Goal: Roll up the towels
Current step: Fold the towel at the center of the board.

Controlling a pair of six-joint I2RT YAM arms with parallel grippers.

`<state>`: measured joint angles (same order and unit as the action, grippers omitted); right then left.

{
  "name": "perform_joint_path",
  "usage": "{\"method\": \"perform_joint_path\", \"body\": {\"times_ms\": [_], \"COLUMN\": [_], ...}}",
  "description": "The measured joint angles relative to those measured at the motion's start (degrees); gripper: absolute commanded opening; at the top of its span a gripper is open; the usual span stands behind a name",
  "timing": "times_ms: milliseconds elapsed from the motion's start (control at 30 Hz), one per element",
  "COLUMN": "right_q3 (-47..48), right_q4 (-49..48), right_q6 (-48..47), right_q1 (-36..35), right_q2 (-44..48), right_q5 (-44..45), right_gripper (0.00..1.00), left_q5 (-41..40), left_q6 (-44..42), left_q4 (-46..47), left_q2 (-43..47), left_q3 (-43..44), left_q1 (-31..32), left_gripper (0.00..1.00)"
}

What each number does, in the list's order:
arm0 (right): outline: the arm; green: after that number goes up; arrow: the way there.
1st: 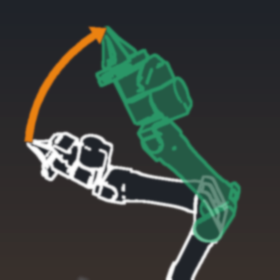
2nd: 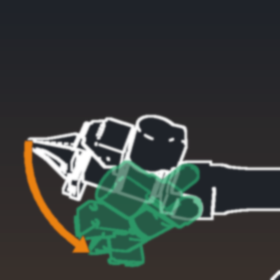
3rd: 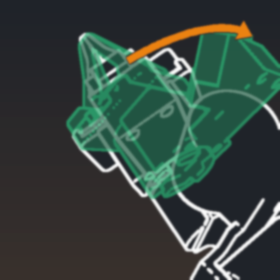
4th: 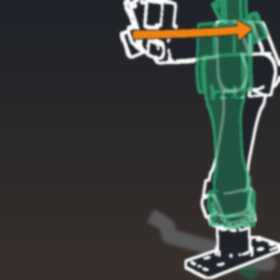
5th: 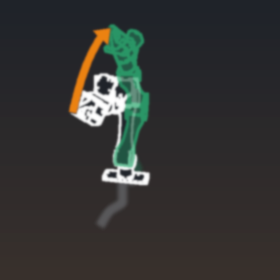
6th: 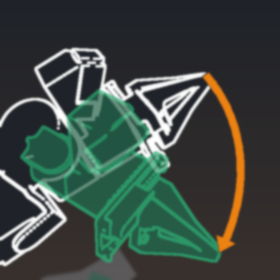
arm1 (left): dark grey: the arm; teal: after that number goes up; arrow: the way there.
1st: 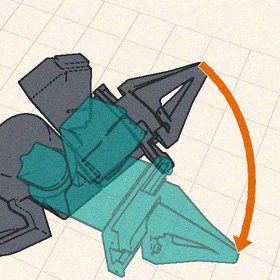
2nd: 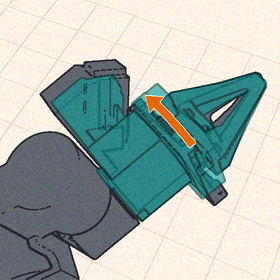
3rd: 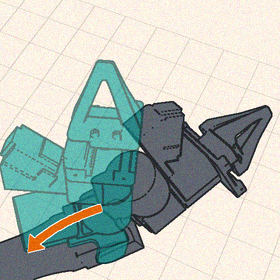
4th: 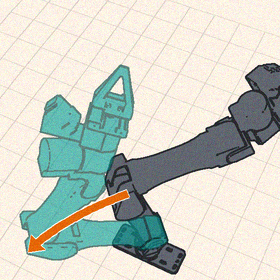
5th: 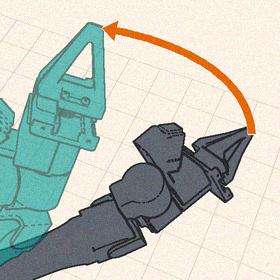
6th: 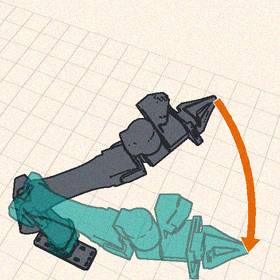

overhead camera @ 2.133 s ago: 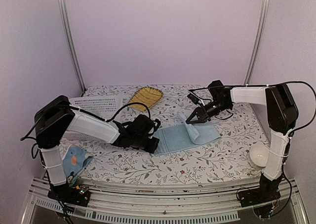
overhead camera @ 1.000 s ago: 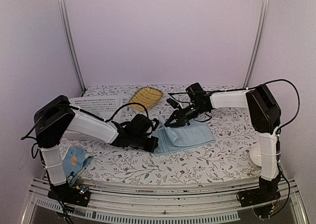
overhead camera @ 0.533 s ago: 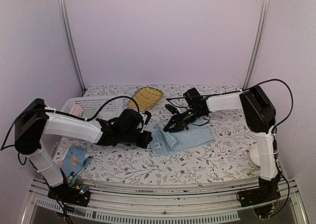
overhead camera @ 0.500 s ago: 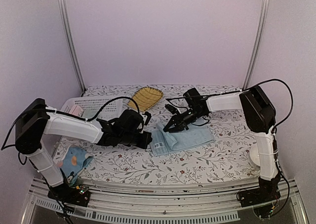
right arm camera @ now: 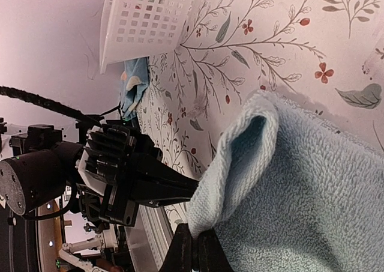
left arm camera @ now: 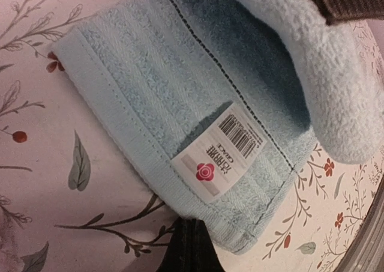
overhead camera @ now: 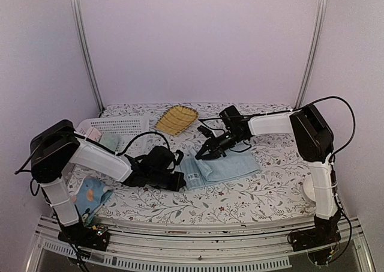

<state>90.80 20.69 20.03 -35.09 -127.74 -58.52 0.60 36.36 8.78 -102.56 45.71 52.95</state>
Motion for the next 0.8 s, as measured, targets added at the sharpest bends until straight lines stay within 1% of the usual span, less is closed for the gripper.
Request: {"method": "perform_joint_path", "body": {"times_ms": [400, 800], "right_q3": [4.07, 4.28], "right_q4": [-0.61, -1.29], "right_q6": [2.60, 4.48], "right_q1": [-2.56, -3.23], "right_q2": [-2.99, -4.66], "right_q5": [2.99, 3.76], "right_gripper": [0.03, 0.03], "left_q5": [1.77, 1.77], "left_q6": [1.44, 1.66], "left_q4": [3.39, 4.28], "left_q2": [-1.03, -1.03], "left_q3": [-0.28, -1.16], "left_q1": [0.00, -0.02], "left_gripper": [0.00, 0.00]}}
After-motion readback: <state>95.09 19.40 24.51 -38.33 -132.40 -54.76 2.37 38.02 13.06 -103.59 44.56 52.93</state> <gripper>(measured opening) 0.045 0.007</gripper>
